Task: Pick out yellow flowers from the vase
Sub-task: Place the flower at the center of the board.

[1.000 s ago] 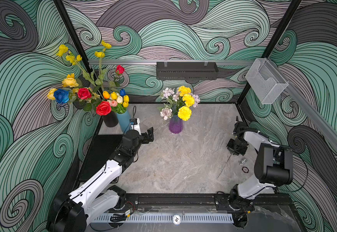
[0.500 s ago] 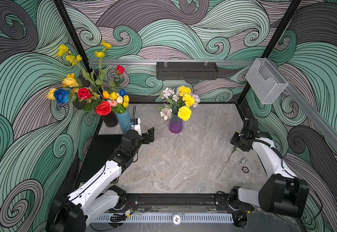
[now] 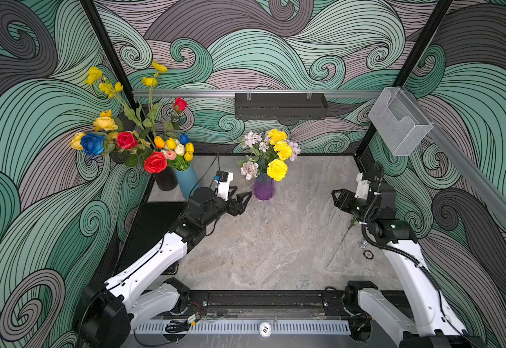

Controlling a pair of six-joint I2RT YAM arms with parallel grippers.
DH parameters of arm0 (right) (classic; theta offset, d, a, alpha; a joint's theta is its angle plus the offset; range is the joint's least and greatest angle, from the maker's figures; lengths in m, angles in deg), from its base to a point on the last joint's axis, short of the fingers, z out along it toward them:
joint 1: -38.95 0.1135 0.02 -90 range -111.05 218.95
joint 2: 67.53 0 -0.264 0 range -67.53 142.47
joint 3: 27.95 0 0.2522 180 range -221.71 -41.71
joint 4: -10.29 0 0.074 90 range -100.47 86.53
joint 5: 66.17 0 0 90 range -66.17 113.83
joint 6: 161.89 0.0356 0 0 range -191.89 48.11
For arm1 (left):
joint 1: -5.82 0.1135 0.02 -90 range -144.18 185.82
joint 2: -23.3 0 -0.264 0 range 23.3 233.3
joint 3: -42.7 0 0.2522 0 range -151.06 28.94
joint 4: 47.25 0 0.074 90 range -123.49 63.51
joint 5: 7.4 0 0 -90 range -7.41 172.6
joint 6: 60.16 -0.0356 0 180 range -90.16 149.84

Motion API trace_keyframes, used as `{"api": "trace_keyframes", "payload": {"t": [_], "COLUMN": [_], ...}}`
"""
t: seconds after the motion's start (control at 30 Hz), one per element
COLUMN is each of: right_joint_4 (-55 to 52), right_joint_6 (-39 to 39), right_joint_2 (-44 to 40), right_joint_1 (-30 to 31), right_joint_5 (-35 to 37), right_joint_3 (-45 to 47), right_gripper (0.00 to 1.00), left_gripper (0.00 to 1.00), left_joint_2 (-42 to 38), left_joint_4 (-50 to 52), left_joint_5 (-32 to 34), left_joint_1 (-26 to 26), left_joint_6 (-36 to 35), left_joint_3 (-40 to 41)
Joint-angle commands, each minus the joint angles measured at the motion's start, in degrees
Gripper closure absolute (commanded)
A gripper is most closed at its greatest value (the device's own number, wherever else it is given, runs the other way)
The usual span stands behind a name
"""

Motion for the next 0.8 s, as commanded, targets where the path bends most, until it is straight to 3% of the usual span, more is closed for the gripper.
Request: {"api": "trace_keyframes", "payload": {"t": [0.0,0.33,0.77], "right_joint_4": [9.1,14.3,18.0], "right_joint_6": [0.1,-0.5,-0.6], "right_joint_2": [-2.6,-10.0,-13.2], "right_joint_1": [0.5,0.7,0.7], "right_joint_5": [-1.9,-2.9,-4.2], "right_joint_3": [2.3,8.0,12.0], "right_gripper": [0.37,0.32,0.3], "left_gripper": [0.29,0.24,0.33], "left_joint_2": [2.5,16.0,27.3], "left_joint_4": [0.9,-3.0,-15.8], "left_joint_5": [2.5,17.6,23.3], "left_joint_1": [-4.0,-8.3,-8.9], "left_joint_6": [-7.9,-20.0,-25.3], "left_joint_3": [-4.9,-13.3,-17.7]}}
